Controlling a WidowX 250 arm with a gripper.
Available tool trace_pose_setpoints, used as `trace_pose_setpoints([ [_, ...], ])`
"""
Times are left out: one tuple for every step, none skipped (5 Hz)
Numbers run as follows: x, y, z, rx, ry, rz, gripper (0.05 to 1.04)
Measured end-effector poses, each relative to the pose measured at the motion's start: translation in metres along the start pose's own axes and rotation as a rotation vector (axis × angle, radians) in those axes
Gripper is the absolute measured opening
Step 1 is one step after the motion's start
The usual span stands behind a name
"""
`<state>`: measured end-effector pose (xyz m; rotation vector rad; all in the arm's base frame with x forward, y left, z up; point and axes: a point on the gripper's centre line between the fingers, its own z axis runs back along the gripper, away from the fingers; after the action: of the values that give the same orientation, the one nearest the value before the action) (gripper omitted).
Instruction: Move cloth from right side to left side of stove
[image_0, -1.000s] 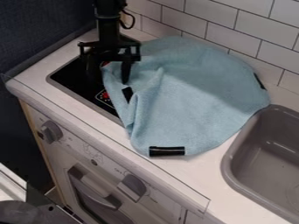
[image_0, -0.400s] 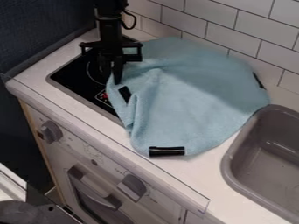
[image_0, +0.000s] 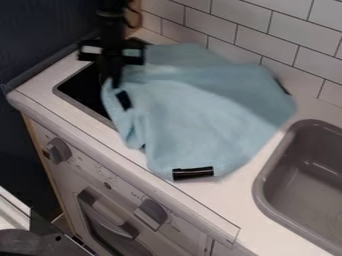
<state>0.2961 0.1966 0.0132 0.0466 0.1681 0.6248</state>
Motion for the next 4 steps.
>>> trace_pose_setpoints([
  [0.011,0.038,0.000,0.013,-0.002,0.049,0.052],
  [0.022,0.064,0.002,0.038,-0.014,0.082,0.052],
  [0.027,0.081,0.009,0.056,-0.039,0.082,0.064],
  [0.022,0.081,-0.002,0.047,-0.035,0.049,0.195],
])
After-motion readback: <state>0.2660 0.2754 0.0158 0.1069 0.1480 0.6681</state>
